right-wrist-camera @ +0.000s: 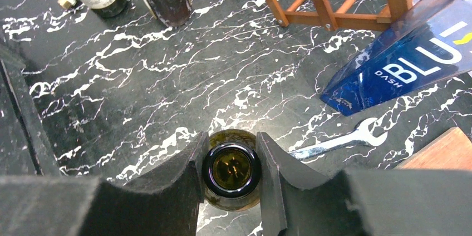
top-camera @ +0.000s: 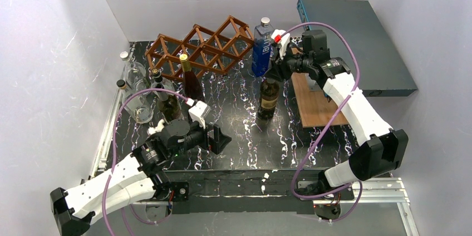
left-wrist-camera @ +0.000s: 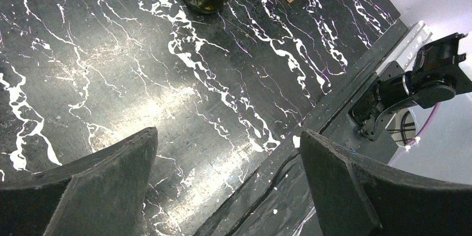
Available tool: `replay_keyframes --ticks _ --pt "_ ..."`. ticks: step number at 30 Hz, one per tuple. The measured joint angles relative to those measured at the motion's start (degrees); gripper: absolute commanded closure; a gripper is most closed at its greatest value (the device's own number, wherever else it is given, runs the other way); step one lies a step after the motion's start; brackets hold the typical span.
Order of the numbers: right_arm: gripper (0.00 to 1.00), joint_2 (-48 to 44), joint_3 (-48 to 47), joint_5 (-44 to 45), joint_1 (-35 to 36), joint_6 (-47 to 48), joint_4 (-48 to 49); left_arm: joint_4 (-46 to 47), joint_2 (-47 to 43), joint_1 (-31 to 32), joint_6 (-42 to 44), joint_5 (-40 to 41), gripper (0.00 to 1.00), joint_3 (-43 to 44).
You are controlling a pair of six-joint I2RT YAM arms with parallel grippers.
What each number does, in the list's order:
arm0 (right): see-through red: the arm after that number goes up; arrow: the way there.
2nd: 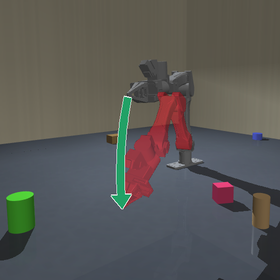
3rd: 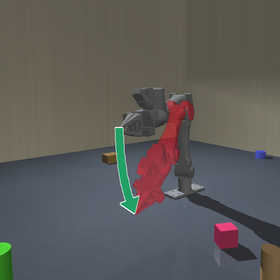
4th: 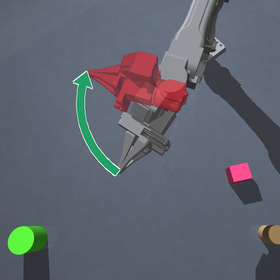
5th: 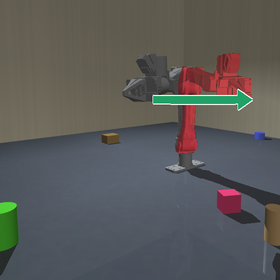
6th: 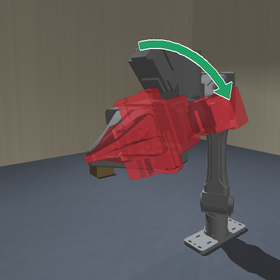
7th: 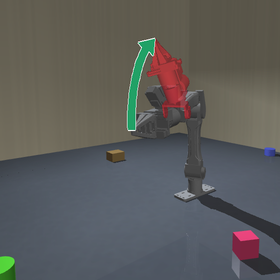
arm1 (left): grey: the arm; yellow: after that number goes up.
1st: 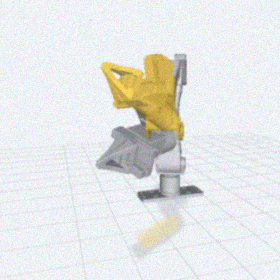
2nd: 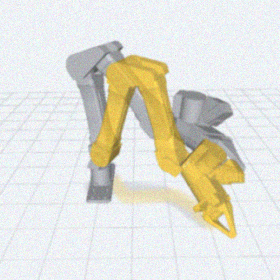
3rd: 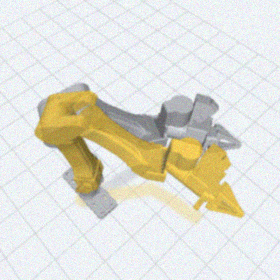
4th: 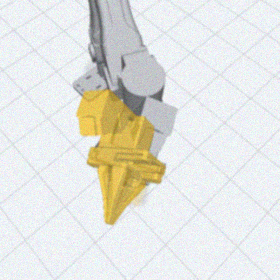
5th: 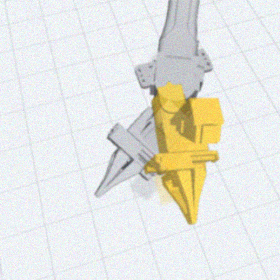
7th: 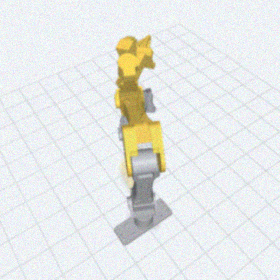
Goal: Take the wine bottle off the wine rack
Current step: Place the wine bottle at the center of the board.
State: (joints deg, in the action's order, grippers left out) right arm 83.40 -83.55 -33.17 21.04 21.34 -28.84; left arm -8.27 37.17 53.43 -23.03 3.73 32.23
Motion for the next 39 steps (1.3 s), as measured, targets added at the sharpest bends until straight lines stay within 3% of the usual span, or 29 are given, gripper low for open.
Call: replay_keyframes --ticks 3,9,14,23,39 --pt "0.86 -0.63 0.09 -0.9 -0.02 2.19 -1.73 -1.05 0.0 0.0 0.11 -0.02 0.02 0.7" --pt "0.72 -2.95 0.11 -1.31 -0.02 7.58 -7.3 -2.95 -0.35 0.0 0.76 -0.04 0.02 2.56" --pt "0.71 -5.51 1.38 -0.98 -0.04 9.9 -10.23 -4.35 -0.59 0.0 1.36 -0.09 0.02 3.56" --pt "0.86 -7.13 1.92 1.27 -1.86 10.49 -11.93 -6.54 -1.33 0.0 1.97 -0.28 0.02 4.9" --pt "0.9 -2.73 -3.13 2.14 -3.04 9.42 -13.73 -7.65 -3.15 0.0 2.78 -0.28 0.02 4.92"
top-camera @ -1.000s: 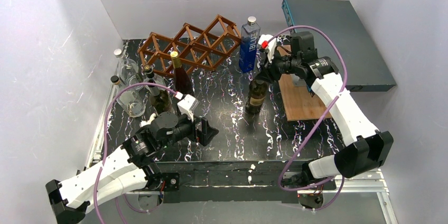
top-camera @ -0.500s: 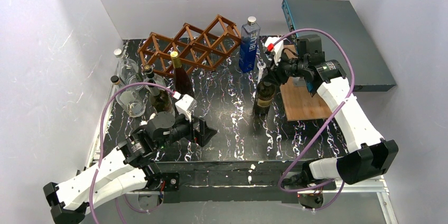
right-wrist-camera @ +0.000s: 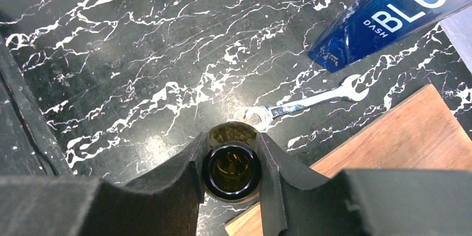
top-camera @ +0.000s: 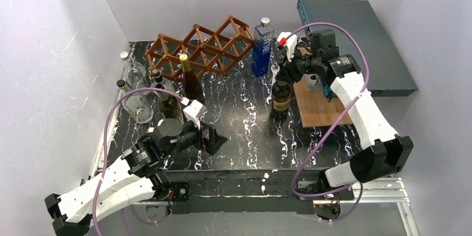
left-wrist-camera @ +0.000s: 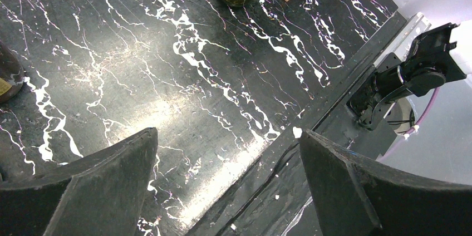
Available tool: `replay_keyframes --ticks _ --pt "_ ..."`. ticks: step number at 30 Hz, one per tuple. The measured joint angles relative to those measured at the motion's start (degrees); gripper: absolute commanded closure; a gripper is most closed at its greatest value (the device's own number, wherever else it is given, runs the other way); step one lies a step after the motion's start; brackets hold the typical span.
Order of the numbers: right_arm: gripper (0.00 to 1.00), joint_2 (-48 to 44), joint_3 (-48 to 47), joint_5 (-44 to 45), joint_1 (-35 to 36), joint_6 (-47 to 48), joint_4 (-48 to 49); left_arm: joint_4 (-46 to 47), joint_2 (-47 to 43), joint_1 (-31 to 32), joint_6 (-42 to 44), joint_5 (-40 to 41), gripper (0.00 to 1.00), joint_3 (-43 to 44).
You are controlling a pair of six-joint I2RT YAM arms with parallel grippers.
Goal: Take the wine bottle off the wine rack
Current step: Place the wine bottle at the center of the board.
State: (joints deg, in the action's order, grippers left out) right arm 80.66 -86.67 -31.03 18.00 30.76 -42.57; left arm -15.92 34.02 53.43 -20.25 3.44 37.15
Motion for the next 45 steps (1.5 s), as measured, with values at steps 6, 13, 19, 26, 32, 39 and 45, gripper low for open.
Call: replay_keyframes --ticks 6,13,19,26,32,39,45 --pt "0.9 5.33 -4.04 -0.52 0.0 -2.58 1.81 -0.11 -0.13 0.0 0.2 0.0 0.02 0.0" --pt "0.9 8.52 -7.3 -3.26 0.0 -5.07 2.12 -0.85 -0.87 0.0 0.35 0.04 0.02 0.0" --pt "0.91 8.66 -9.51 -6.6 0.09 -7.41 2.8 -0.85 -0.85 -0.02 0.63 0.04 0.02 0.0" --pt "0.91 12.9 -12.66 -7.28 1.64 -11.32 7.02 -0.83 -0.33 0.0 0.74 0.07 0.02 0.24" --pt "0.89 18.25 -13.38 -4.68 2.32 -13.92 11.8 -0.94 -0.15 -0.02 0.72 0.07 0.02 0.33" --pt "0.69 18.56 -13.33 -1.57 2.34 -14.49 13.97 -1.77 -0.81 -0.02 0.7 0.07 0.02 0.44" --pt "0.44 18.56 -12.83 -2.03 2.34 -14.05 14.86 -2.4 -1.75 0.0 0.66 0.07 0.02 0.46"
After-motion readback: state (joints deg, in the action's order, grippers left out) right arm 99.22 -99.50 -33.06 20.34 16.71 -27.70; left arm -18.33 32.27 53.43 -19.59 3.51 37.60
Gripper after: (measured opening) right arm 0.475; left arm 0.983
